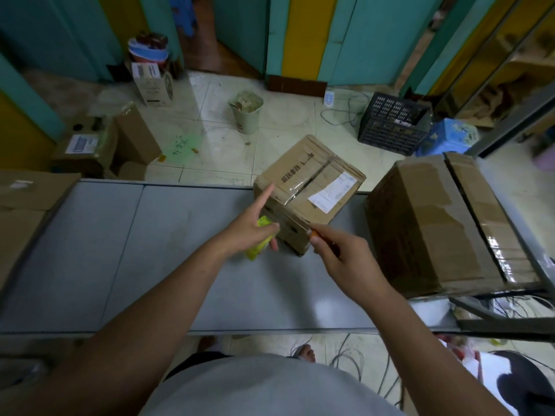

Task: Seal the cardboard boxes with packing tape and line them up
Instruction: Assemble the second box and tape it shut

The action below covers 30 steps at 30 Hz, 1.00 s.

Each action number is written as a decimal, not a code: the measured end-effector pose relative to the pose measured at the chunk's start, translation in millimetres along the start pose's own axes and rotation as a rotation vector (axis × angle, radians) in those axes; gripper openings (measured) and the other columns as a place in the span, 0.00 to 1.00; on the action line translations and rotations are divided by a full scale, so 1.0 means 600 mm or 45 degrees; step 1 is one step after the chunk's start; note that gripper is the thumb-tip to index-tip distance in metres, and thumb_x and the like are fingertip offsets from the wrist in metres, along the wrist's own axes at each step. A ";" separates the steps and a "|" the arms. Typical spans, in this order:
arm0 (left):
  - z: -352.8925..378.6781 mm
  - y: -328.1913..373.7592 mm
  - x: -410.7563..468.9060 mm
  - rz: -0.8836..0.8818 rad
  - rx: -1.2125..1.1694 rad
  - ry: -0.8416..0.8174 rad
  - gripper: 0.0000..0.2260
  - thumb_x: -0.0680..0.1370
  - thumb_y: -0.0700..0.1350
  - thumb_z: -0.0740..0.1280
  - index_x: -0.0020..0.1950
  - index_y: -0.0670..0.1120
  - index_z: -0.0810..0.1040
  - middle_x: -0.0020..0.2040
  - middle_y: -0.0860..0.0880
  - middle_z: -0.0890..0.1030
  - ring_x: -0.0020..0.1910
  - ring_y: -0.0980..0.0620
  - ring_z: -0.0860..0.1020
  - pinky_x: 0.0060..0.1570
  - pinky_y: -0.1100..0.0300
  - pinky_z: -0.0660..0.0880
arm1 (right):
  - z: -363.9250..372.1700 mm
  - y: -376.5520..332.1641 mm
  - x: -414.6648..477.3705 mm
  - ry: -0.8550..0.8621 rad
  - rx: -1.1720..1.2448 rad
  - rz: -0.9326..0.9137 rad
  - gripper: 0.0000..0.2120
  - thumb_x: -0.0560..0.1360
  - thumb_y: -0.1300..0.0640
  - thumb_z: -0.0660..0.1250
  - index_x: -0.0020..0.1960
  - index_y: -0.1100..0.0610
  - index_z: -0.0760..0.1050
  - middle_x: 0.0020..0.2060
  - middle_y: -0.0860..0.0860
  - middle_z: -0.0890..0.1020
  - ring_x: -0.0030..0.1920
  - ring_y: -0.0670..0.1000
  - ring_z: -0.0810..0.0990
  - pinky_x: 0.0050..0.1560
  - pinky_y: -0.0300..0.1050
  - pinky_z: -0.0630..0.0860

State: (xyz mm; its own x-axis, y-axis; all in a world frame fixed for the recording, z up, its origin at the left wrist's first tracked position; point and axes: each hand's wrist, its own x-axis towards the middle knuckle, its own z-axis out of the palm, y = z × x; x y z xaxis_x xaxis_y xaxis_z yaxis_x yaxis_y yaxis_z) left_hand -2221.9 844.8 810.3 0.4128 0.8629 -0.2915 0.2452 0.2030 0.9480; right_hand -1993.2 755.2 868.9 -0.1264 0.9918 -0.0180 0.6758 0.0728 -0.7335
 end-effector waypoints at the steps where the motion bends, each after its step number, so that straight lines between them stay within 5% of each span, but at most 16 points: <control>1: 0.000 -0.001 0.001 0.014 -0.020 0.000 0.41 0.84 0.36 0.67 0.86 0.64 0.49 0.56 0.48 0.85 0.38 0.45 0.88 0.39 0.59 0.83 | 0.005 -0.005 0.013 -0.016 -0.034 -0.009 0.14 0.84 0.47 0.64 0.68 0.45 0.80 0.49 0.40 0.84 0.46 0.42 0.82 0.44 0.44 0.79; 3: -0.003 -0.009 0.004 0.029 -0.029 0.006 0.41 0.83 0.36 0.68 0.86 0.65 0.50 0.50 0.52 0.84 0.34 0.47 0.86 0.36 0.64 0.79 | 0.011 -0.013 0.036 -0.058 -0.090 -0.002 0.13 0.85 0.46 0.64 0.66 0.44 0.81 0.52 0.43 0.85 0.48 0.45 0.82 0.46 0.44 0.79; 6: -0.008 -0.020 0.006 0.001 -0.027 -0.010 0.41 0.83 0.40 0.68 0.83 0.72 0.49 0.40 0.46 0.87 0.36 0.45 0.86 0.34 0.56 0.80 | 0.016 -0.020 0.058 -0.122 -0.188 0.018 0.11 0.85 0.47 0.63 0.60 0.46 0.83 0.46 0.44 0.85 0.44 0.46 0.81 0.43 0.46 0.79; 9: -0.011 -0.027 0.008 -0.021 -0.041 -0.036 0.41 0.83 0.43 0.68 0.79 0.79 0.49 0.41 0.42 0.87 0.37 0.42 0.85 0.33 0.51 0.81 | 0.020 -0.027 0.071 -0.138 -0.263 0.030 0.10 0.85 0.49 0.63 0.51 0.47 0.82 0.36 0.43 0.81 0.36 0.45 0.78 0.36 0.43 0.72; 13: -0.016 -0.030 0.009 -0.007 -0.062 -0.068 0.41 0.83 0.45 0.67 0.74 0.84 0.48 0.38 0.39 0.86 0.34 0.39 0.84 0.33 0.50 0.81 | 0.027 -0.043 0.093 -0.205 -0.375 0.098 0.12 0.85 0.49 0.63 0.47 0.51 0.82 0.35 0.48 0.80 0.36 0.50 0.80 0.39 0.48 0.77; 18: -0.011 -0.024 0.011 -0.009 -0.069 -0.081 0.41 0.83 0.45 0.68 0.76 0.81 0.46 0.39 0.40 0.86 0.32 0.41 0.83 0.31 0.51 0.80 | 0.043 -0.068 0.130 -0.217 -0.496 0.186 0.15 0.84 0.50 0.63 0.54 0.60 0.83 0.45 0.57 0.84 0.44 0.58 0.83 0.48 0.54 0.83; 24: -0.011 -0.017 0.010 -0.053 -0.040 -0.062 0.40 0.81 0.52 0.70 0.80 0.76 0.46 0.38 0.43 0.86 0.33 0.42 0.82 0.30 0.51 0.79 | 0.039 -0.067 0.134 -0.197 -0.438 0.238 0.14 0.83 0.51 0.64 0.50 0.60 0.83 0.39 0.56 0.83 0.38 0.54 0.82 0.38 0.47 0.80; 30: -0.024 -0.007 0.008 -0.082 0.041 -0.072 0.39 0.85 0.42 0.66 0.83 0.72 0.49 0.36 0.42 0.84 0.33 0.41 0.80 0.34 0.48 0.79 | 0.011 -0.030 0.084 -0.140 -0.333 0.213 0.15 0.84 0.48 0.66 0.49 0.56 0.85 0.38 0.51 0.84 0.37 0.50 0.81 0.37 0.42 0.74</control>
State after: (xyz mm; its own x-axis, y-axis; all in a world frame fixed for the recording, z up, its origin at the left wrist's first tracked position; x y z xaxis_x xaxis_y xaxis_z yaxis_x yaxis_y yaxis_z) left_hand -2233.7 854.6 807.0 0.4437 0.8210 -0.3593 0.3008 0.2412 0.9227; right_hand -2016.5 803.2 876.8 -0.0662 0.9760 -0.2073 0.8555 -0.0515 -0.5153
